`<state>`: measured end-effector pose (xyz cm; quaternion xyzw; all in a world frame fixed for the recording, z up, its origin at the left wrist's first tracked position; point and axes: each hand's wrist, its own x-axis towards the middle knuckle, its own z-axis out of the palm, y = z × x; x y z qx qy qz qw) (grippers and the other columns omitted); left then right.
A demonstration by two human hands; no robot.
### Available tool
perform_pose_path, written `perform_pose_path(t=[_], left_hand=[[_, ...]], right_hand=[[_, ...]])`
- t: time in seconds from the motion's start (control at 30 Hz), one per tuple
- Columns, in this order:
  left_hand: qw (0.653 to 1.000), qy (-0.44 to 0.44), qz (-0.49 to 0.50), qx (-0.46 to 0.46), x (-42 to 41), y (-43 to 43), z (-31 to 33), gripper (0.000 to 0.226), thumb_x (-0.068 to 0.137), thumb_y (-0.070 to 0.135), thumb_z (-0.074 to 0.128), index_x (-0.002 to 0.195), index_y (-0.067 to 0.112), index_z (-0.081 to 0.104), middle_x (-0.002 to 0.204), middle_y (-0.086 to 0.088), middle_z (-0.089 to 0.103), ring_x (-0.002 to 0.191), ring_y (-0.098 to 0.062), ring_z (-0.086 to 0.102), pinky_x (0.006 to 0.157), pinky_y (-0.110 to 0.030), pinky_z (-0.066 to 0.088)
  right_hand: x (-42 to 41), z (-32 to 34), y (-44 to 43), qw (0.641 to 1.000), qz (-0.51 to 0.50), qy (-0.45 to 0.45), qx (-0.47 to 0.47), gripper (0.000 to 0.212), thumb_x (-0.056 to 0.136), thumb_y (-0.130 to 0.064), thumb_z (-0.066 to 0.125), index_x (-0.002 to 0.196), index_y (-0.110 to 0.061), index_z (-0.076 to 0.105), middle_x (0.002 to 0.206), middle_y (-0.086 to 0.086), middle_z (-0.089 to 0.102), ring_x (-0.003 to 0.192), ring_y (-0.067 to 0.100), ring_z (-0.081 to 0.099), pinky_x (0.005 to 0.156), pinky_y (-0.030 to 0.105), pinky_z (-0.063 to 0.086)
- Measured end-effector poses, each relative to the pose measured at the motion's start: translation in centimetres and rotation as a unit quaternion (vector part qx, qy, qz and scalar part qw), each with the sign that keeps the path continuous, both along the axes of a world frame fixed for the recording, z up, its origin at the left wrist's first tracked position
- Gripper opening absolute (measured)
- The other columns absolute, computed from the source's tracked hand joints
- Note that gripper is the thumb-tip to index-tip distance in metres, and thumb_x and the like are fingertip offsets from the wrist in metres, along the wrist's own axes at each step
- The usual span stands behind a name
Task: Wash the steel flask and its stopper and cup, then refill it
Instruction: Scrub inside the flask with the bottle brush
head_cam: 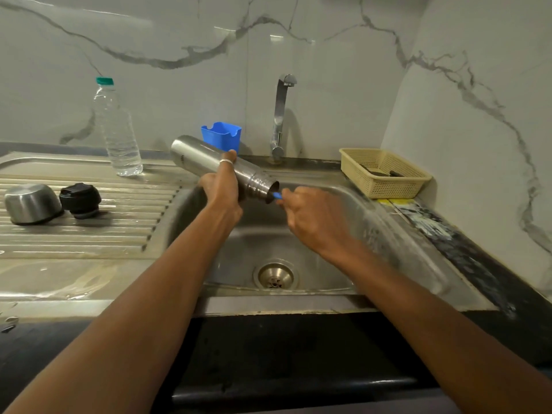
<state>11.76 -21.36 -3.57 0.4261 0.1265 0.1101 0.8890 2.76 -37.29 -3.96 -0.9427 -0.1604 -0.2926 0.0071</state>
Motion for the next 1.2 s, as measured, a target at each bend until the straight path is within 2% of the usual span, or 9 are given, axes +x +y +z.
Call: perform_pose_path(t=[0.1,0.23,0.3,0.4,0.57,0.9,1.03,1.1,1.2], left_hand=[[1.0,0.0,-0.005,0.009,0.0,-0.1,0.1,0.057,0.088,0.029,0.076,0.132,0.005,0.049,0.11,-0.012,0.071,0.086,-0.023,0.074,0.079,-0.045,0.064],[0.999,0.002,0.041,-0.011,0.4,2.0,0.5,0.057,0.087,0.028,0.075,0.132,0.003,0.049,0.104,-0.009,0.071,0.075,-0.017,0.072,0.064,-0.033,0.061],[0.998,0.01,0.055,-0.01,0.5,2.5,0.7,0.057,0.087,0.03,0.074,0.131,0.005,0.049,0.109,-0.009,0.071,0.077,-0.017,0.072,0.059,-0.029,0.058],[0.997,0.028,0.07,-0.003,0.1,2.0,0.6,0.057,0.087,0.032,0.073,0.13,0.006,0.045,0.11,-0.009,0.069,0.083,-0.019,0.072,0.063,-0.03,0.06],[0.999,0.023,0.04,0.01,-0.2,-0.1,0.4,0.061,0.087,0.029,0.075,0.131,0.005,0.042,0.113,-0.012,0.068,0.083,-0.021,0.072,0.076,-0.041,0.064],[0.992,0.032,0.119,0.031,1.0,3.1,0.7,0.056,0.089,0.036,0.071,0.122,0.008,0.035,0.119,-0.009,0.063,0.097,-0.02,0.07,0.088,-0.041,0.061],[0.993,0.03,0.113,0.029,1.0,2.9,0.8,0.058,0.088,0.038,0.072,0.123,0.006,0.038,0.118,-0.011,0.064,0.097,-0.021,0.07,0.088,-0.045,0.062],[0.993,0.031,0.109,0.039,1.1,2.9,0.8,0.06,0.087,0.038,0.072,0.124,0.006,0.038,0.117,-0.011,0.065,0.097,-0.022,0.071,0.088,-0.045,0.061],[0.991,0.037,0.114,0.052,0.9,2.4,0.6,0.057,0.089,0.037,0.07,0.123,0.008,0.034,0.111,-0.006,0.062,0.093,-0.018,0.068,0.089,-0.039,0.06]], right_hand=[[-0.2,0.4,0.6,0.99,0.015,0.088,0.108,0.032,0.103,-0.035,0.056,0.085,-0.013,0.071,0.062,-0.003,0.052,0.056,0.017,0.052,0.053,0.031,0.036],[-0.7,2.1,-2.1,0.848,0.08,0.345,0.395,0.04,0.105,-0.039,0.053,0.089,-0.011,0.077,0.05,-0.007,0.048,0.043,0.007,0.039,0.046,0.021,0.032],[-0.5,2.0,-3.1,0.888,0.078,0.299,0.341,0.04,0.104,-0.039,0.055,0.082,-0.012,0.075,0.05,-0.006,0.05,0.044,0.006,0.039,0.047,0.02,0.032],[0.3,0.7,-2.5,0.988,0.058,0.075,0.125,0.044,0.102,-0.043,0.052,0.069,-0.015,0.06,0.053,-0.005,0.049,0.051,0.011,0.045,0.052,0.032,0.038],[0.9,-0.3,0.4,0.999,0.043,-0.024,0.016,0.031,0.105,-0.032,0.05,0.09,-0.011,0.068,0.069,-0.002,0.048,0.058,0.027,0.056,0.052,0.042,0.049],[0.8,0.6,-3.4,0.97,0.099,0.121,0.187,0.033,0.101,-0.035,0.06,0.083,-0.012,0.074,0.06,-0.006,0.058,0.054,0.012,0.048,0.055,0.029,0.038],[0.4,1.2,-4.5,0.806,0.091,0.385,0.441,0.034,0.102,-0.037,0.059,0.09,-0.008,0.073,0.051,-0.007,0.04,0.045,0.007,0.03,0.043,0.018,0.026],[0.4,1.5,-5.0,0.756,0.079,0.457,0.462,0.034,0.103,-0.038,0.056,0.092,-0.009,0.069,0.054,-0.004,0.035,0.046,0.008,0.025,0.041,0.019,0.022],[0.6,1.8,-4.6,0.847,0.032,0.391,0.359,0.038,0.104,-0.04,0.053,0.091,-0.009,0.071,0.054,-0.002,0.049,0.044,0.01,0.039,0.048,0.025,0.035]])
